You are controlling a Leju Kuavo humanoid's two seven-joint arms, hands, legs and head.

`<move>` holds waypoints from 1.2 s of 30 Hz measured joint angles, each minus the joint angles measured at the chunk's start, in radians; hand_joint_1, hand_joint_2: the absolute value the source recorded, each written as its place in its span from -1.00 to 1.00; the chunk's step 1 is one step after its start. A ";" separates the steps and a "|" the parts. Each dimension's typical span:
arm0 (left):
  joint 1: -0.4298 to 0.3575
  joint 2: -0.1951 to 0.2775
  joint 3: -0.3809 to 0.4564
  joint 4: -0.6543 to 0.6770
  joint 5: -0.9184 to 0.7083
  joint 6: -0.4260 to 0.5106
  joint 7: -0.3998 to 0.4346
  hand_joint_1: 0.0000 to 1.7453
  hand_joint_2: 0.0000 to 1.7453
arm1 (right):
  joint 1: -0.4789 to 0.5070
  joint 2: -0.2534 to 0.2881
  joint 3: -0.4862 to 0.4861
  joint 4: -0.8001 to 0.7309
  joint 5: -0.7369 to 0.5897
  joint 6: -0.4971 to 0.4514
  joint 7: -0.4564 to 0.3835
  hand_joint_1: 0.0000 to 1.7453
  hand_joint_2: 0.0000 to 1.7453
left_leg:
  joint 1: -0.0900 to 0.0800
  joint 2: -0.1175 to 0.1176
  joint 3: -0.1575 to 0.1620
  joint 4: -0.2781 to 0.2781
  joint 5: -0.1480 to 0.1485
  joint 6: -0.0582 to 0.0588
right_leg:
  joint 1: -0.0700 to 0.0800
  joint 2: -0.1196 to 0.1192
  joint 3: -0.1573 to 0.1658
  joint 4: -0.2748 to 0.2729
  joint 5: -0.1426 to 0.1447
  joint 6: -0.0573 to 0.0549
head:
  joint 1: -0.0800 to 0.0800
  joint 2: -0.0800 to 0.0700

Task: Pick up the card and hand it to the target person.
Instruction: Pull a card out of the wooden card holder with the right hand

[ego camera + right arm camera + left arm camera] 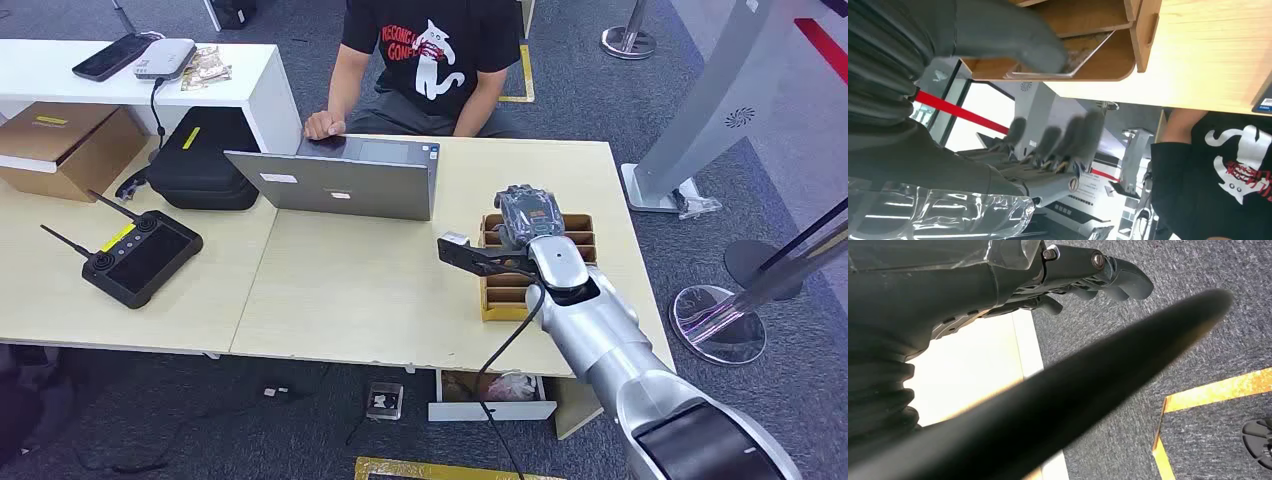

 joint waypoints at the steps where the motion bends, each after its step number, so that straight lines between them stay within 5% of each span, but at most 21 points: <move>1: 0.000 0.000 0.000 0.000 0.000 0.000 0.000 -1.00 1.00 | 0.000 0.000 0.000 0.000 0.000 0.000 0.000 0.68 1.00 | 0.000 0.000 0.000 0.000 0.000 0.000 | 0.000 0.000 0.000 0.000 0.000 0.000 | 0.000 0.000; 36: 0.001 0.000 0.000 0.000 0.006 -0.006 -0.011 -1.00 1.00 | -0.004 -0.001 -0.001 -0.134 -0.067 -0.090 -0.008 0.92 1.00 | 0.000 0.000 0.000 0.000 0.000 0.000 | 0.000 0.000 -0.001 0.000 0.000 0.000 | 0.000 0.000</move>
